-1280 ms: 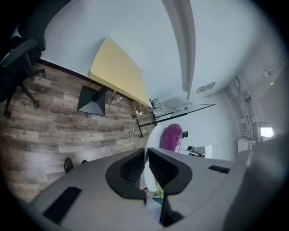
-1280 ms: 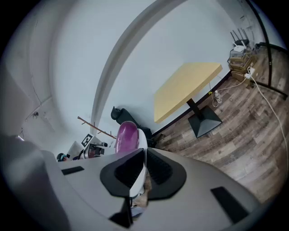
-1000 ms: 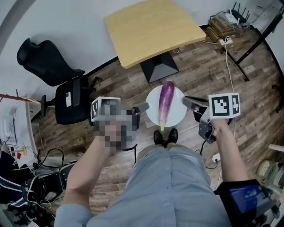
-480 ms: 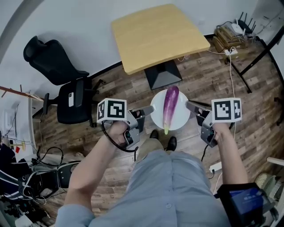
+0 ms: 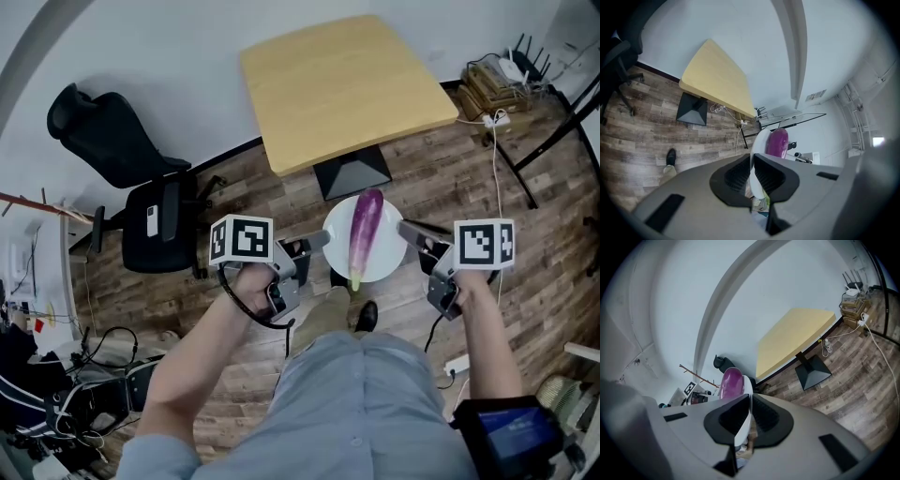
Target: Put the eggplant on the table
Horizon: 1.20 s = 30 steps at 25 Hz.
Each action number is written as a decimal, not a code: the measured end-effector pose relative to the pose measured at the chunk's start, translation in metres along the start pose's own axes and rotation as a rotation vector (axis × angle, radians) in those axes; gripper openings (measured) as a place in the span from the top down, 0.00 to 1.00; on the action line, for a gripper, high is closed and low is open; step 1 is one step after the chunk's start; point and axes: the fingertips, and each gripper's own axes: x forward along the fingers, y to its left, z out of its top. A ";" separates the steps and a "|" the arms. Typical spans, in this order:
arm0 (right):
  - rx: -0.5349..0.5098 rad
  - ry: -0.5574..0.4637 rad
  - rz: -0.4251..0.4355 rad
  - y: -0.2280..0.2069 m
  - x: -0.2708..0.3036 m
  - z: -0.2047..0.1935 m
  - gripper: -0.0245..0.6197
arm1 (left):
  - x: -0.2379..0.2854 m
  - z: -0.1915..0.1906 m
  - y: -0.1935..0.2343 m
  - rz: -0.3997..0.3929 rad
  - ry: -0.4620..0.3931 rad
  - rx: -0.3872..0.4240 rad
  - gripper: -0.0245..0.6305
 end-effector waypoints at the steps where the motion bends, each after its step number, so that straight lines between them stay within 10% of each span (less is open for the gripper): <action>1: 0.006 -0.004 0.001 0.000 0.005 0.005 0.93 | 0.000 0.007 0.001 0.001 0.005 0.005 0.91; 30: 0.078 -0.109 -0.050 -0.021 0.105 0.148 0.93 | 0.029 0.194 0.035 -0.028 0.102 0.054 0.91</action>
